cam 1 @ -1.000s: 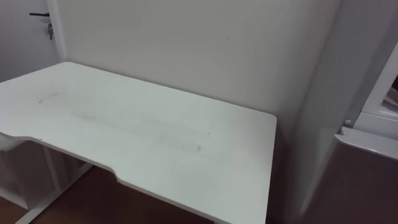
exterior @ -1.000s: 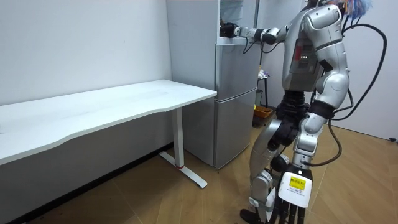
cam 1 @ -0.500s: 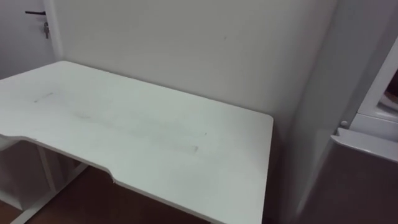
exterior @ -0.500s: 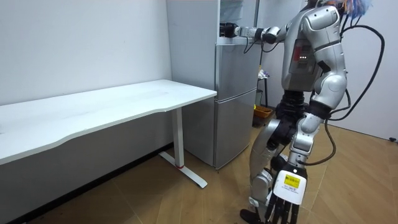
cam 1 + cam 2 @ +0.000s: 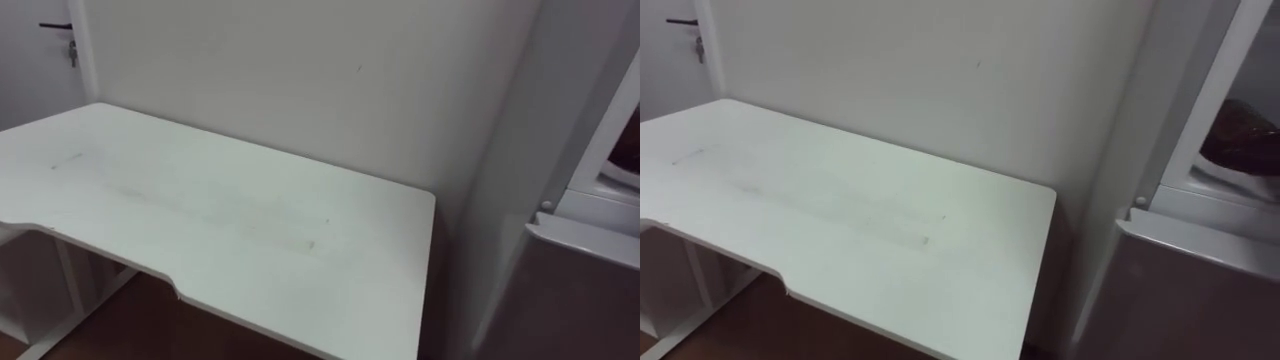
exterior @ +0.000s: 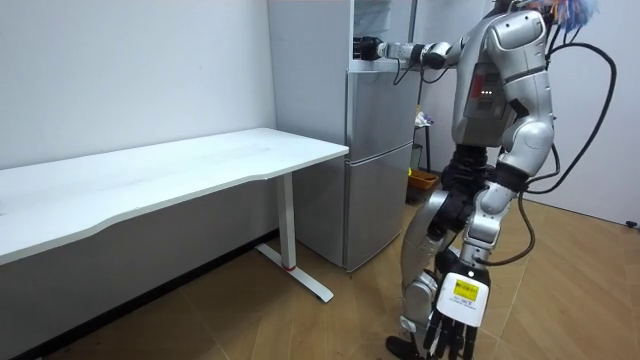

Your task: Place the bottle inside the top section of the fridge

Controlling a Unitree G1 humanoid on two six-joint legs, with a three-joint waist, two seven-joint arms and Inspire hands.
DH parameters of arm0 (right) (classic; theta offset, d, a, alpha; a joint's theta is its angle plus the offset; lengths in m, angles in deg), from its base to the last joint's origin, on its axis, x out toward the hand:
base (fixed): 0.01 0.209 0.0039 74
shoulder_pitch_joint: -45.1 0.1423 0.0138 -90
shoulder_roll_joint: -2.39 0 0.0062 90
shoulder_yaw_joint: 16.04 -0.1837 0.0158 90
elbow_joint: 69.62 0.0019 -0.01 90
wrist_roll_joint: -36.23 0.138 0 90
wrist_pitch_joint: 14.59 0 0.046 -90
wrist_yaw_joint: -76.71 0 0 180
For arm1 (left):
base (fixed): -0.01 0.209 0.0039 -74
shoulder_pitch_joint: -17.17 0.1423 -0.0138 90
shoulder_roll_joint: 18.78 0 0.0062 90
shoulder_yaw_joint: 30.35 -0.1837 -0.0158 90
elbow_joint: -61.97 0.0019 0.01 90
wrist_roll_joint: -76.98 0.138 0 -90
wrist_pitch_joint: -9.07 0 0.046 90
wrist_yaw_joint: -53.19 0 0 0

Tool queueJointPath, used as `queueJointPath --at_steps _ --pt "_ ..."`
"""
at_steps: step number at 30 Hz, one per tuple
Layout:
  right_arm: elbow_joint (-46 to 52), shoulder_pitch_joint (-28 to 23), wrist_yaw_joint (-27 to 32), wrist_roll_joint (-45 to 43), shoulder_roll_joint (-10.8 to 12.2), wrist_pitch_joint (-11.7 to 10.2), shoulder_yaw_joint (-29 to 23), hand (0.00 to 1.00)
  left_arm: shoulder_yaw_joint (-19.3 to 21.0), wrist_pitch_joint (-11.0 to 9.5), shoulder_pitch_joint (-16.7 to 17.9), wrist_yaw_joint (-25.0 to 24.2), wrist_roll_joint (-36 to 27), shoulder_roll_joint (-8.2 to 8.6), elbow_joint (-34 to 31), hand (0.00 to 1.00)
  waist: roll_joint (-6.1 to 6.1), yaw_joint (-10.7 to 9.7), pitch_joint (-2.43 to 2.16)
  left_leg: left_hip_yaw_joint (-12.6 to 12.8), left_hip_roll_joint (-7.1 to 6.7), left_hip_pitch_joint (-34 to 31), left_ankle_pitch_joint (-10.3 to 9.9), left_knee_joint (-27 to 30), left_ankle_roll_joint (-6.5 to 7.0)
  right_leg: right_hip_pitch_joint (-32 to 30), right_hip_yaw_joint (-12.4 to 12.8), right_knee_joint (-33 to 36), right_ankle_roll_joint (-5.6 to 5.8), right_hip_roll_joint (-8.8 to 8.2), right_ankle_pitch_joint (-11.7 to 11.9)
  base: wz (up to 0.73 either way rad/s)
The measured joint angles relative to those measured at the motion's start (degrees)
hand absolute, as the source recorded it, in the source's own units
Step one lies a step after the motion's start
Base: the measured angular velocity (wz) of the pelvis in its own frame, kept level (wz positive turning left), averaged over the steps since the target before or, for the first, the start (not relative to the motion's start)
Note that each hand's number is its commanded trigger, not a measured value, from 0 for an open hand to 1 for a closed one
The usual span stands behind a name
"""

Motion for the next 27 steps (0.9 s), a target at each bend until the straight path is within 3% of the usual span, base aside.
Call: queueJointPath --at_steps 6,10,15,18,23,27 --pt "4.37 -0.52 1.80 -1.70 0.04 3.09 0.58 0.00 0.04 -0.52 -0.42 0.07 0.12 -0.05 0.97 0.00 -0.85 -0.75 -0.62 1.11 0.14 0.97 0.06 -1.17 -0.08 0.18 0.53 0.01 -0.01 0.10 0.00 -0.07" --pt "8.56 -1.27 3.61 -3.21 0.06 3.24 0.58 0.00 0.07 -2.19 -0.48 0.10 0.19 -0.05 0.81 0.00 0.02 -1.33 -0.17 1.32 0.12 1.00 0.00 -1.25 0.04 -0.01 0.63 0.27 0.03 -0.02 0.04 -0.03" --pt "15.05 -3.38 7.64 -3.54 0.08 3.68 0.18 0.00 1.30 -2.52 -0.49 0.15 0.22 0.17 0.92 0.00 0.25 -2.59 -0.22 1.63 0.04 1.44 -0.04 -1.76 0.10 0.14 0.94 0.05 0.12 -0.42 -0.02 -0.03" --pt "23.42 -8.26 9.00 -5.87 0.92 3.69 -1.92 0.00 1.96 -2.58 -0.54 0.15 1.10 0.45 0.86 0.00 0.27 -2.66 -0.23 2.17 -0.07 3.43 -0.09 -2.95 0.16 1.79 1.83 -0.06 0.39 -0.26 -0.19 -0.08" --pt "29.77 -10.97 11.02 -7.26 1.41 3.63 -2.19 0.00 1.73 -2.94 -1.54 0.12 1.82 0.74 0.82 0.00 0.90 -2.95 0.01 2.49 0.06 4.80 -0.50 -2.99 0.37 2.59 3.08 0.14 0.47 -0.33 -0.25 -0.10" --pt "35.81 -14.02 12.48 -7.69 2.59 3.63 -2.30 0.00 1.54 -2.85 -1.56 0.12 1.72 0.79 0.84 0.00 1.39 -3.55 -0.17 3.16 0.14 6.04 -0.89 -3.02 0.49 3.41 4.03 0.28 0.59 -0.62 -0.30 -0.12"
